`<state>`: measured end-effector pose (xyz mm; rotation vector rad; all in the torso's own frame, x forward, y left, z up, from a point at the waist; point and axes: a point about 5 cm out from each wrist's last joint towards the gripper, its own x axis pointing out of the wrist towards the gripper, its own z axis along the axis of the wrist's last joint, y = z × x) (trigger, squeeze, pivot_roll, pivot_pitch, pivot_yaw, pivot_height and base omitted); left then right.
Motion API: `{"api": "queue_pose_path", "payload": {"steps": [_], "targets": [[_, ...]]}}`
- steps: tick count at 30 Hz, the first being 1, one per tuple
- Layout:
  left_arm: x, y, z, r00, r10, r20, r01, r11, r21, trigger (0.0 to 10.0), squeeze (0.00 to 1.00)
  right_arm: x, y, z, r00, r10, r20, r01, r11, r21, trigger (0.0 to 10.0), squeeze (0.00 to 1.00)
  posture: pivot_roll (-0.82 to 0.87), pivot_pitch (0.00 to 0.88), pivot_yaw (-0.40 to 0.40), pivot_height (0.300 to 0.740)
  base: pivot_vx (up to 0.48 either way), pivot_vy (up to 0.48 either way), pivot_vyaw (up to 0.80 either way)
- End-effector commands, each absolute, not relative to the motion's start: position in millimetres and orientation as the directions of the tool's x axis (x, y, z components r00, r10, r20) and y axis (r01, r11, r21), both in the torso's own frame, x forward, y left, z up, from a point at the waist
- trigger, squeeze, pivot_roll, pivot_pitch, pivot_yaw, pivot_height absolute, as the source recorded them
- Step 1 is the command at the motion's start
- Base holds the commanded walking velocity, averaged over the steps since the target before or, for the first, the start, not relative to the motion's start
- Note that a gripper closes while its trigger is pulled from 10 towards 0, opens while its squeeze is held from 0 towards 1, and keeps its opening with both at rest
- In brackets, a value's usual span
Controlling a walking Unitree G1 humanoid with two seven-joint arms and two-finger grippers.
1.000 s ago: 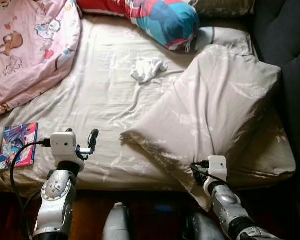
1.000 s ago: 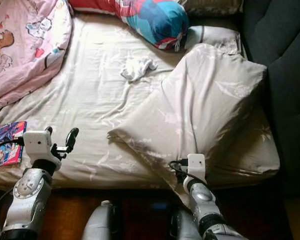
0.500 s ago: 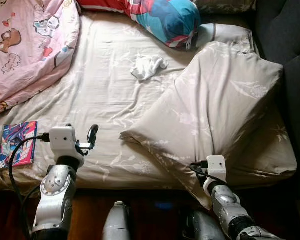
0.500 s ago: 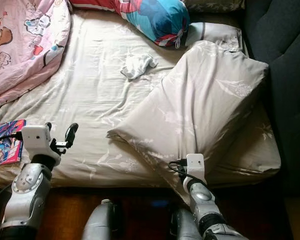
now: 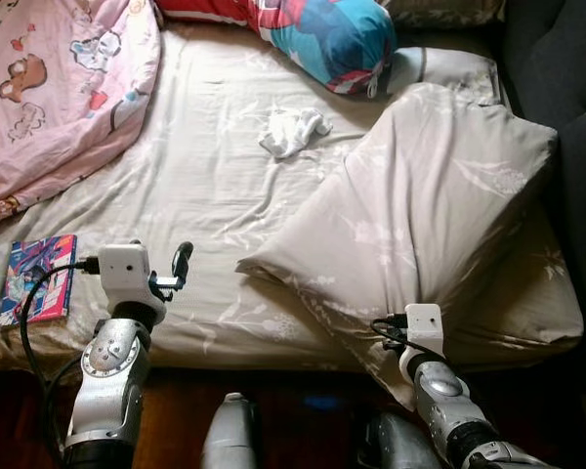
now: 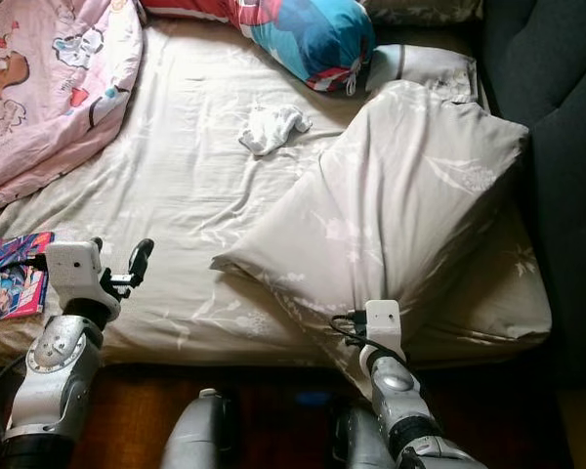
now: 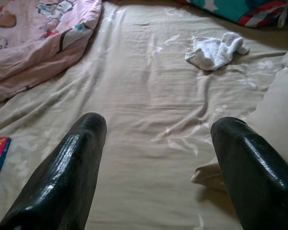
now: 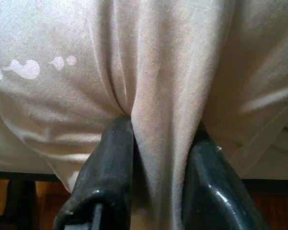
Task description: Clean up the room
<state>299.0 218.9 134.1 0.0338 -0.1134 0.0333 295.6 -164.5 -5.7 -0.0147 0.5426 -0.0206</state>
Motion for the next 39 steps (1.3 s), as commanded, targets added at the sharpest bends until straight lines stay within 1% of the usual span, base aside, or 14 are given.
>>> {"api": "queue_pose_path", "payload": {"steps": [1,10,13,19,20,22,25,29,30,31,35,36,37,39], "targets": [[296,227,130,0.994,0.049,0.099,-0.053,0.998,0.041,10.0,0.00,266,-161,-35,0.759,-0.017,-0.651,0.037,0.999,0.017,0.0,0.00,0.22,0.333,0.097,0.665,0.000,0.000,0.00],[298,227,129,0.994,0.035,0.100,-0.040,0.998,0.048,10.0,0.00,265,-161,-36,0.756,-0.043,-0.654,0.062,0.998,0.005,0.0,0.00,0.22,0.302,0.109,0.665,0.000,0.000,0.00],[298,226,126,0.995,0.030,0.092,-0.034,0.998,0.049,10.0,0.00,270,-173,-30,0.761,-0.098,-0.641,0.122,0.992,-0.007,0.0,0.00,0.21,0.284,0.105,0.665,0.000,0.000,0.00],[296,226,116,0.997,0.028,0.070,-0.031,0.998,0.046,10.0,0.00,281,-206,-16,0.773,-0.239,-0.588,0.251,0.966,-0.064,0.0,0.00,0.18,0.222,0.088,0.665,0.000,0.000,0.00],[294,226,114,0.997,0.029,0.066,-0.032,0.998,0.045,10.0,0.00,284,-218,-10,0.772,-0.298,-0.561,0.296,0.950,-0.098,0.0,0.00,0.17,0.207,0.088,0.665,0.000,0.000,0.00],[293,227,113,0.998,0.030,0.063,-0.033,0.998,0.046,10.0,0.00,287,-233,-2,0.770,-0.361,-0.526,0.344,0.929,-0.135,0.0,0.00,0.15,0.198,0.088,0.665,0.000,0.000,0.00],[294,228,112,0.998,0.028,0.060,-0.031,0.998,0.049,10.0,0.00,292,-264,17,0.753,-0.486,-0.443,0.451,0.872,-0.189,0.0,0.00,0.14,0.203,0.095,0.665,0.000,0.000,0.00],[295,229,113,0.998,0.027,0.060,-0.030,0.998,0.050,10.0,0.00,296,-275,27,0.749,-0.525,-0.404,0.489,0.850,-0.198,0.0,0.00,0.13,0.219,0.100,0.665,0.000,0.000,0.00],[296,231,113,0.998,0.027,0.060,-0.030,0.998,0.052,10.0,0.00,301,-289,41,0.749,-0.569,-0.338,0.518,0.822,-0.236,0.0,0.00,0.12,0.218,0.105,0.665,0.000,0.000,0.00],[297,231,113,0.998,0.026,0.060,-0.030,0.998,0.053,10.0,0.00,302,-293,46,0.749,-0.583,-0.315,0.528,0.812,-0.249,0.0,0.00,0.12,0.218,0.105,0.665,0.000,0.000,0.00],[298,231,113,0.998,0.020,0.056,-0.023,0.998,0.057,10.0,0.00,305,-327,79,0.685,-0.708,-0.173,0.645,0.699,-0.309,0.0,0.00,0.11,0.239,0.118,0.665,0.000,0.000,0.00],[298,231,113,0.998,0.020,0.056,-0.023,0.998,0.057,10.0,0.00,305,-327,79,0.685,-0.708,-0.173,0.645,0.699,-0.309,0.0,0.00,0.11,0.239,0.118,0.665,0.000,0.000,0.00],[299,231,113,0.998,0.018,0.054,-0.021,0.998,0.058,10.0,0.00,302,-348,98,0.633,-0.768,-0.100,0.716,0.630,-0.301,0.0,0.00,0.10,0.250,0.127,0.665,0.000,0.000,0.00],[299,232,113,0.999,0.016,0.052,-0.019,0.998,0.060,10.0,0.00,301,-360,112,0.607,-0.793,-0.054,0.750,0.594,-0.292,0.0,0.00,0.09,0.255,0.134,0.665,0.000,0.000,0.00]]}}
